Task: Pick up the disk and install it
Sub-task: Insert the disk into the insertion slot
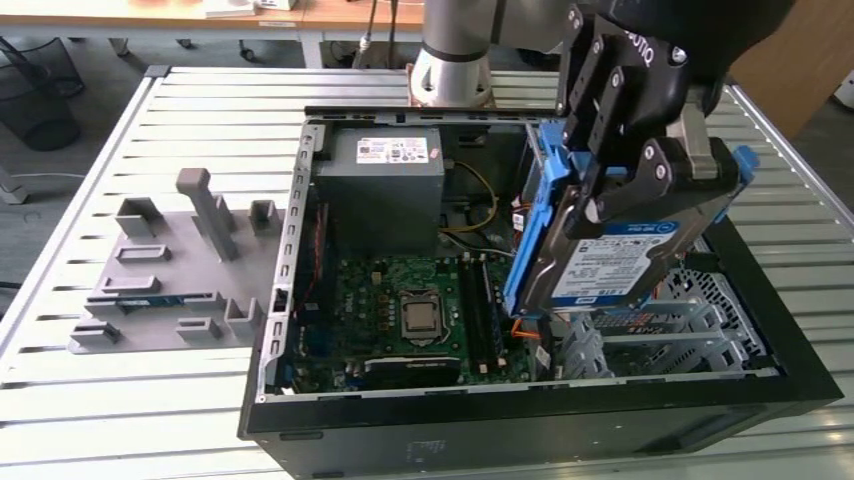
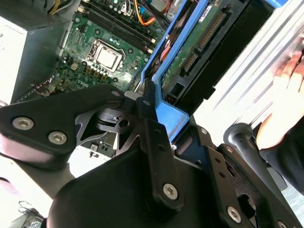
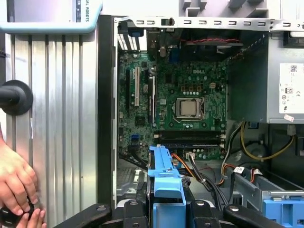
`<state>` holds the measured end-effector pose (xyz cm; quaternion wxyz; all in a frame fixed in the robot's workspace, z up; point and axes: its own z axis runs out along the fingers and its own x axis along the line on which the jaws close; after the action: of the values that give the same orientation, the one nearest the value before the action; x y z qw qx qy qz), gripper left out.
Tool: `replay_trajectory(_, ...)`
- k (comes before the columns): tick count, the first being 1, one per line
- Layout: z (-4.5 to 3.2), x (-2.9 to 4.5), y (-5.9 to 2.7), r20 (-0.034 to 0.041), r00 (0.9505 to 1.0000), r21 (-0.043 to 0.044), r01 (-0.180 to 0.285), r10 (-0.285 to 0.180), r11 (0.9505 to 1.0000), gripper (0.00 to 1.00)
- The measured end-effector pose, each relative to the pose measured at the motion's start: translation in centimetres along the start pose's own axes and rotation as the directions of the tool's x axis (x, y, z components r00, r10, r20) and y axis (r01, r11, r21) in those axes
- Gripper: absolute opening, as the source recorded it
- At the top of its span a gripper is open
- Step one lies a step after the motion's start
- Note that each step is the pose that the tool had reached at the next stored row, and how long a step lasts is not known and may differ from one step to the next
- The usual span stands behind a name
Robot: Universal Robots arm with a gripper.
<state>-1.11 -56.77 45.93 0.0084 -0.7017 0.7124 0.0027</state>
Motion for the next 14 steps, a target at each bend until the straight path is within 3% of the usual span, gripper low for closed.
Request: replay_trajectory(14, 0.5, 0.07, -3.02, -0.0003, 1.0, -0.0017, 0.0, 0.0, 1.0, 0.36)
